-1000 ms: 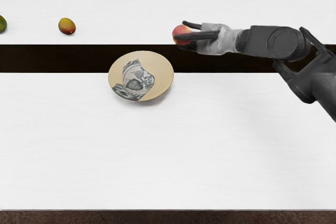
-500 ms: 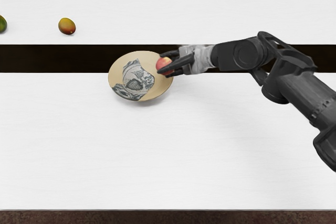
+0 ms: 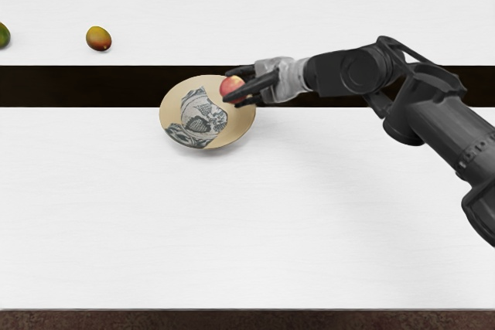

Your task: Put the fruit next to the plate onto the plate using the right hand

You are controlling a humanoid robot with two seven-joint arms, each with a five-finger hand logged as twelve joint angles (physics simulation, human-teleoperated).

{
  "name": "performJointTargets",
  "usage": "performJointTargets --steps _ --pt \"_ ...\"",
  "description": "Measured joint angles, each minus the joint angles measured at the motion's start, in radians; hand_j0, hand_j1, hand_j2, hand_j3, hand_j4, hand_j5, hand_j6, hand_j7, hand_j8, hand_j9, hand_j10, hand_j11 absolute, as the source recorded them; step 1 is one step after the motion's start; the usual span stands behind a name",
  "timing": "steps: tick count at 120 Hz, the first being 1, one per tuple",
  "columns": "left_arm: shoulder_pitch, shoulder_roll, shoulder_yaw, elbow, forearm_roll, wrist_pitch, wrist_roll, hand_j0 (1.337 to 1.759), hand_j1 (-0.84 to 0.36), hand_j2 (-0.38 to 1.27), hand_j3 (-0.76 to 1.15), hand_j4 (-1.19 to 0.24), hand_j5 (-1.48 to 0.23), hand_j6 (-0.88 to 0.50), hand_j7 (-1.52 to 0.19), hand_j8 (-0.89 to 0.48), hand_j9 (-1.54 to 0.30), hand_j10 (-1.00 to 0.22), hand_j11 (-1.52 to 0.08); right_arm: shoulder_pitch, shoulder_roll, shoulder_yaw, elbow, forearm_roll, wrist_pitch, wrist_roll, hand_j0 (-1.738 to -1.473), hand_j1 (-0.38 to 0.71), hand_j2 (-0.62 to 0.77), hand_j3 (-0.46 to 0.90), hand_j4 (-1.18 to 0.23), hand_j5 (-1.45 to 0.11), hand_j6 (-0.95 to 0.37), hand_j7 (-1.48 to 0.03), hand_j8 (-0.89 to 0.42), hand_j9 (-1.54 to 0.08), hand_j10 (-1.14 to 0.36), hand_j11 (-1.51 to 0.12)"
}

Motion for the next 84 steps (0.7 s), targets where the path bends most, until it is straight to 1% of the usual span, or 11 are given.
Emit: performJointTargets --steps 4,8,15,23,31,41,53,71,84 --pt "0.0 0.0 0.0 0.0 0.0 0.0 0.0 1.658 0.34 0.0 0.0 -0.01 -0.02 -0.01 -0.02 -0.01 -0.02 -0.01 -0.02 0.001 0.0 -0.009 0.0 -0.001 -0.002 0.0 -1.647 0.21 0.1 0.0 -0.66 -0.9 -0.25 -0.88 -0.22 -0.89 -0.69 -0.9" --pt "0.0 0.0 0.0 0.0 0.0 0.0 0.0 1.658 0.34 0.0 0.0 -0.01 -0.02 -0.01 -0.02 -0.01 -0.02 -0.01 -0.02 0.001 0.0 -0.017 0.001 -0.001 -0.002 0.0 -1.649 0.13 0.08 0.0 -0.56 -0.77 -0.2 -0.74 -0.19 -0.76 -0.6 -0.76" --pt "0.0 0.0 0.0 0.0 0.0 0.0 0.0 1.658 0.34 0.0 0.0 -0.01 -0.02 -0.01 -0.02 -0.01 -0.02 -0.01 -0.02 0.002 0.0 -0.027 0.001 -0.001 -0.003 0.0 -1.651 0.01 0.06 0.0 -0.42 -0.58 -0.11 -0.56 -0.09 -0.57 -0.48 -0.58" --pt "0.0 0.0 0.0 0.0 0.0 0.0 0.0 1.658 0.34 0.0 0.0 -0.01 -0.01 -0.01 -0.01 -0.01 -0.01 -0.01 -0.01 0.002 0.0 -0.033 0.001 0.001 -0.003 0.0 -1.653 -0.09 0.04 0.0 -0.3 -0.42 -0.02 -0.4 0.01 -0.42 -0.37 -0.42" --pt "0.0 0.0 0.0 0.0 0.0 0.0 0.0 1.658 0.34 0.0 0.0 -0.01 -0.01 -0.01 -0.01 -0.01 -0.01 -0.01 -0.01 0.003 0.0 -0.036 0.001 0.002 -0.003 0.001 -1.655 -0.16 0.03 0.0 -0.21 -0.3 0.04 -0.29 0.08 -0.31 -0.3 -0.3" --pt "0.0 0.0 0.0 0.0 0.0 0.0 0.0 1.658 0.34 0.0 0.0 -0.01 -0.02 -0.01 -0.02 -0.01 -0.02 -0.01 -0.02 0.004 0.0 -0.037 0.002 0.003 -0.004 0.001 -1.656 -0.22 0.02 0.0 -0.14 -0.2 0.07 -0.19 0.12 -0.21 -0.25 -0.2" --pt "0.0 0.0 0.0 0.0 0.0 0.0 0.0 1.658 0.34 0.0 0.0 -0.01 -0.02 -0.01 -0.02 -0.01 -0.02 -0.01 -0.02 0.008 0.0 -0.037 0.008 0.003 -0.004 0.001 -1.657 -0.27 0.01 0.0 -0.08 -0.12 0.08 -0.12 0.12 -0.13 -0.24 -0.12" --pt "0.0 0.0 0.0 0.0 0.0 0.0 0.0 1.658 0.34 0.0 0.0 -0.01 -0.02 -0.01 -0.02 -0.01 -0.02 -0.01 -0.02 0.015 0.0 -0.038 0.023 0.003 -0.002 0.001 -1.657 -0.31 0.01 0.0 -0.04 -0.06 0.07 -0.06 0.12 -0.06 -0.23 -0.06" --pt "0.0 0.0 0.0 0.0 0.0 0.0 0.0 1.658 0.34 0.0 0.0 -0.01 -0.01 -0.01 -0.01 -0.01 -0.01 -0.01 -0.01 0.017 0.0 -0.037 0.041 0.004 -0.002 0.001 -1.658 -0.33 0.0 0.0 -0.02 -0.03 0.05 -0.03 0.1 -0.04 -0.25 -0.03"
